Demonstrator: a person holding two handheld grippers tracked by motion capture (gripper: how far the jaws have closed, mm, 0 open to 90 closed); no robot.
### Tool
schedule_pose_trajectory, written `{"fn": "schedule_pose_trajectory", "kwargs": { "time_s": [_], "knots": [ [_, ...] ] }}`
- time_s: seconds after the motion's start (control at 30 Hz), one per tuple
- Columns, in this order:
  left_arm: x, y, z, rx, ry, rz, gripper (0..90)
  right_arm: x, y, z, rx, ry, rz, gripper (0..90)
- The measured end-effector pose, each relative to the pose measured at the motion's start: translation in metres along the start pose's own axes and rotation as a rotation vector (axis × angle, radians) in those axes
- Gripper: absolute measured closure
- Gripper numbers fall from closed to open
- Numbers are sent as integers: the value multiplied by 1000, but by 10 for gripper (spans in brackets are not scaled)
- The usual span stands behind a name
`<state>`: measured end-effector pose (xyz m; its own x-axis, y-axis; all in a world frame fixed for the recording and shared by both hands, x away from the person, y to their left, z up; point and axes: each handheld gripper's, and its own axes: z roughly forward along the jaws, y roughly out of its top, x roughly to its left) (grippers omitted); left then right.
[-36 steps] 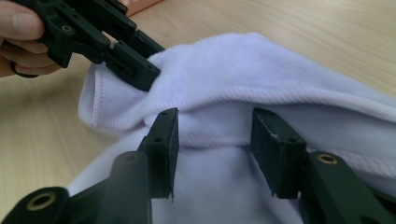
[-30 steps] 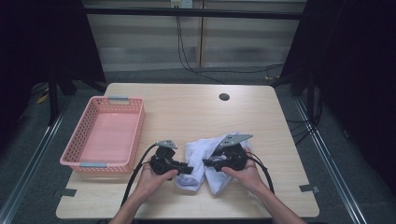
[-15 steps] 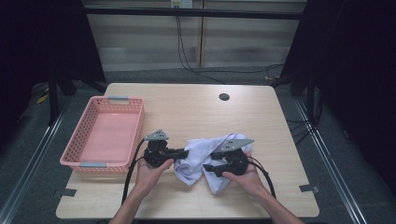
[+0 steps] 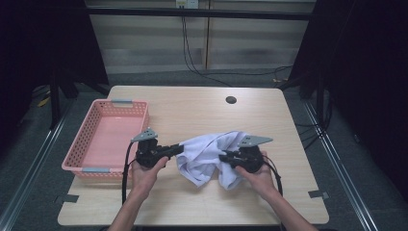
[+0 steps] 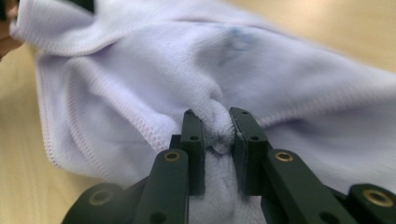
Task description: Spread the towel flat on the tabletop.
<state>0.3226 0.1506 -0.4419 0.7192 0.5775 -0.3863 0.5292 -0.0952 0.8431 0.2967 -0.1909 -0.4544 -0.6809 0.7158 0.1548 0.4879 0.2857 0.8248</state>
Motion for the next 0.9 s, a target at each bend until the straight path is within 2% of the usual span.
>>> {"fn": "schedule_pose_trajectory", "kwargs": {
  "time_s": [0.03,0.07,0.13,0.17,0.2,0.27,0.3,0.33,0.4,0.43,0.47,0.5,0.53,0.57,0.6,0.67,0.7,0.77,0.8,0.83,0.87,0.9],
  "knots": [
    [2,0,-3,-3,3,-7,855,-6,2,-8,-21,-4,20,766],
    [2,0,-5,-13,31,-10,856,-14,4,-16,-46,-9,49,770],
    [4,1,-9,-20,18,-30,857,-28,7,-32,-92,-48,89,775],
    [4,1,-11,-24,31,-24,857,-35,8,-39,-111,-54,113,781],
    [3,2,-12,-34,18,-30,857,-41,9,-46,-127,-84,126,782],
    [0,6,-17,-46,25,-22,857,-50,13,-59,-148,-104,133,788],
    [-3,10,-20,-54,23,-10,857,-54,17,-64,-159,-136,128,788],
    [-5,13,-25,-77,37,-5,857,-58,21,-70,-175,-144,130,786],
    [-4,20,-37,-113,25,-25,858,-67,29,-82,-204,-157,149,790],
    [-4,23,-43,-129,43,-19,858,-72,32,-87,-213,-177,154,791],
    [-4,25,-47,-131,49,-11,859,-76,35,-91,-230,-159,170,792],
    [-5,27,-51,-131,70,-10,859,-80,39,-94,-238,-162,173,803],
    [-4,29,-57,-141,122,-15,860,-81,43,-97,-238,-221,152,814],
    [0,31,-64,-159,118,-40,861,-84,47,-101,-243,-258,154,812],
    [5,30,-71,-181,111,-68,861,-91,50,-106,-257,-251,174,812],
    [9,28,-82,-177,149,-53,860,-100,57,-116,-262,-319,174,825],
    [13,27,-83,-164,128,-59,861,-105,60,-119,-265,-318,183,827],
    [12,26,-78,-126,135,-48,858,-111,65,-118,-250,-326,173,828],
    [11,26,-73,-108,113,-47,848,-112,66,-115,-241,-330,175,826],
    [10,26,-69,-94,83,-43,803,-114,66,-109,-229,-330,176,817],
    [7,25,-64,-93,86,-33,717,-115,66,-103,-207,-324,179,780],
    [5,26,-61,-70,97,-15,635,-117,63,-97,-193,-317,189,691]
  ]
}}
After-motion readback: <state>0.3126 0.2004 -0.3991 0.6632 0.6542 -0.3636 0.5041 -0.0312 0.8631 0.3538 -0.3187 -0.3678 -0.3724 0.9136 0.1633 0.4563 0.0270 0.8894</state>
